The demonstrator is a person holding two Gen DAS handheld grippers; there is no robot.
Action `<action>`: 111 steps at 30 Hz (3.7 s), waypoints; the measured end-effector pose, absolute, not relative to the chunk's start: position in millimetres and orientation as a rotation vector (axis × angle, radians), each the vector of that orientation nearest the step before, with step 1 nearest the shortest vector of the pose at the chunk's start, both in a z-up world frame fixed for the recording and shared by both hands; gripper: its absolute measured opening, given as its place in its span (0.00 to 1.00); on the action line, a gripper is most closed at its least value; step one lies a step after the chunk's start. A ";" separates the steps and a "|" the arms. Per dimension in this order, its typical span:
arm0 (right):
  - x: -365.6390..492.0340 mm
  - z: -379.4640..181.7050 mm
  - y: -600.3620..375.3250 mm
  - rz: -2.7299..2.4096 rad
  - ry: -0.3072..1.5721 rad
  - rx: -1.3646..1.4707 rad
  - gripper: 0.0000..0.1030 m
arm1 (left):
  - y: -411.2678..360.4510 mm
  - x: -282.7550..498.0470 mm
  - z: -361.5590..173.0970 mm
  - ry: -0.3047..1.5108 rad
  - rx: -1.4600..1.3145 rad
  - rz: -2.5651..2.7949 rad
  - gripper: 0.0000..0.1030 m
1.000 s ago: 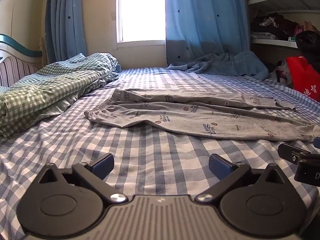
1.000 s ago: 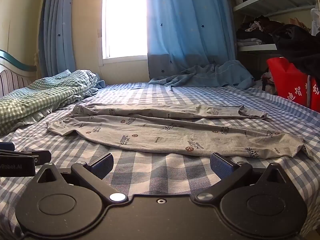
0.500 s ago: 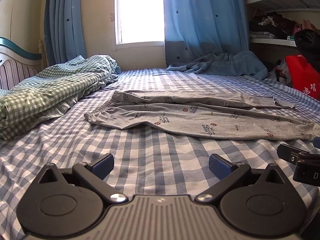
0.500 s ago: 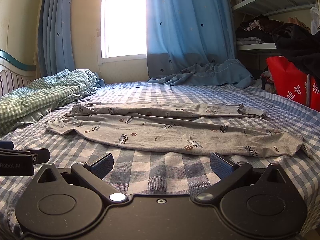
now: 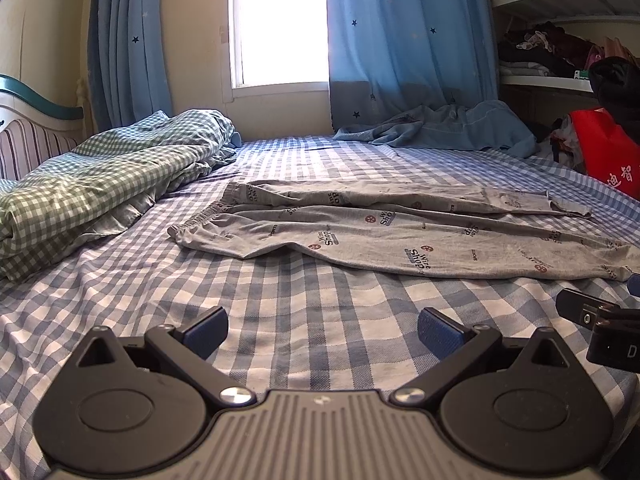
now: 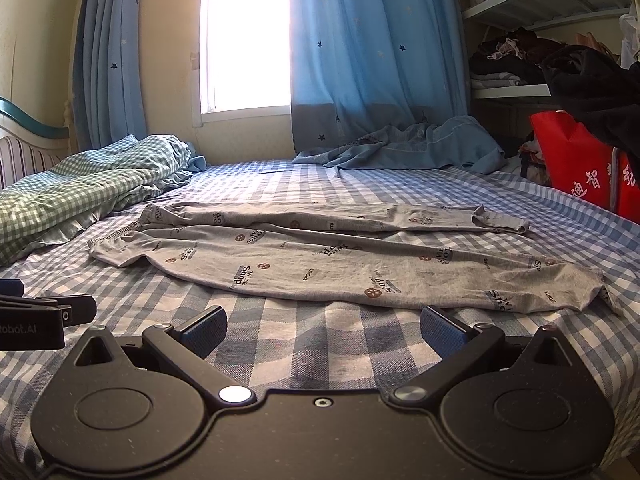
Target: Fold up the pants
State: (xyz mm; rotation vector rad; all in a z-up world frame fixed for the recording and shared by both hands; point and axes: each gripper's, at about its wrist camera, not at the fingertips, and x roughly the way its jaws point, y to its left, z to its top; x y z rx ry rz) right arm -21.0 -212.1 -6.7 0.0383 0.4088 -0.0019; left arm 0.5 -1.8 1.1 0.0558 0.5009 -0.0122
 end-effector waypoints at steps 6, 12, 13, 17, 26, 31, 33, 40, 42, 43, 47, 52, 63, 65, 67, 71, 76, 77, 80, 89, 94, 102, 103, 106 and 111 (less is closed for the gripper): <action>-21.0 -6.4 -212.2 -0.003 0.409 0.037 1.00 | -2.2 0.4 2.0 0.501 0.061 -0.012 1.00; -20.1 -7.0 -212.4 -0.002 0.409 0.039 1.00 | -3.2 3.9 0.7 0.512 0.066 -0.010 1.00; -20.1 -6.9 -212.5 -0.001 0.410 0.038 1.00 | -3.3 4.3 0.6 0.513 0.067 -0.010 1.00; -19.6 -7.1 -212.4 -0.003 0.409 0.039 1.00 | -4.2 5.2 -0.1 0.514 0.069 -0.009 1.00; -15.1 -3.5 -212.0 -0.005 0.420 0.031 1.00 | -2.4 17.1 4.8 0.544 0.064 -0.002 1.00; 3.2 11.9 -218.7 0.001 0.440 0.030 1.00 | -1.0 37.2 23.3 0.568 0.057 0.000 1.00; 11.7 20.8 -223.5 0.009 0.437 0.033 1.00 | -0.6 48.4 32.9 0.574 0.061 0.004 1.00; 63.0 59.0 -254.4 0.119 0.436 0.064 1.00 | 2.2 119.6 65.8 0.557 0.095 -0.007 1.00; 82.9 70.6 -262.2 0.156 0.436 0.044 1.00 | 2.6 149.1 76.7 0.546 0.124 -0.017 1.00; 94.1 76.6 -266.9 0.177 0.434 0.037 1.00 | 3.1 166.2 82.9 0.540 0.136 -0.021 1.00; 148.0 101.6 -283.1 0.252 0.382 -0.054 1.00 | 3.4 240.5 106.9 0.511 0.196 -0.034 1.00; 229.0 111.5 -293.0 0.311 0.420 -0.228 1.00 | -3.4 330.6 119.0 0.499 0.229 -0.068 1.00; 371.0 94.9 -294.1 0.317 0.534 -0.320 1.00 | -17.3 468.2 72.0 0.541 0.344 -0.146 1.00; 385.2 93.5 -291.9 0.317 0.535 -0.340 1.00 | -18.7 480.6 64.6 0.545 0.365 -0.149 1.00; 398.9 91.4 -289.0 0.320 0.540 -0.356 1.00 | -17.5 489.6 58.7 0.552 0.379 -0.154 1.00; 417.2 85.3 -279.8 0.340 0.544 -0.388 1.00 | -15.1 503.9 49.9 0.554 0.417 -0.157 1.00; 444.3 69.5 -268.8 0.396 0.559 -0.379 1.00 | -12.0 514.1 39.0 0.560 0.484 -0.156 1.00; 450.8 64.9 -266.5 0.419 0.566 -0.374 1.00 | -11.5 515.3 37.1 0.561 0.495 -0.156 1.00; 473.2 50.1 -257.8 0.476 0.607 -0.333 1.00 | -8.6 518.4 31.1 0.560 0.533 -0.162 1.00; 529.8 8.6 -236.1 0.540 0.730 -0.231 0.99 | 6.6 542.6 12.2 0.585 0.598 -0.154 1.00; 547.4 -8.0 -227.9 0.570 0.764 -0.187 0.98 | 37.4 562.4 5.1 0.641 0.554 -0.166 1.00; 562.7 -31.1 -222.5 0.592 0.812 -0.183 0.77 | 87.7 569.6 -10.1 0.673 0.666 -0.210 1.00; 563.9 -33.1 -224.4 0.601 0.819 -0.171 0.76 | 94.9 569.7 -12.8 0.698 0.664 -0.233 1.00; 563.7 -36.4 -228.3 0.638 0.834 -0.160 0.69 | 110.9 568.3 -21.1 0.759 0.638 -0.297 1.00; 560.0 -39.5 -228.0 0.675 0.857 -0.170 0.54 | 121.3 572.0 -37.4 0.818 0.613 -0.313 0.99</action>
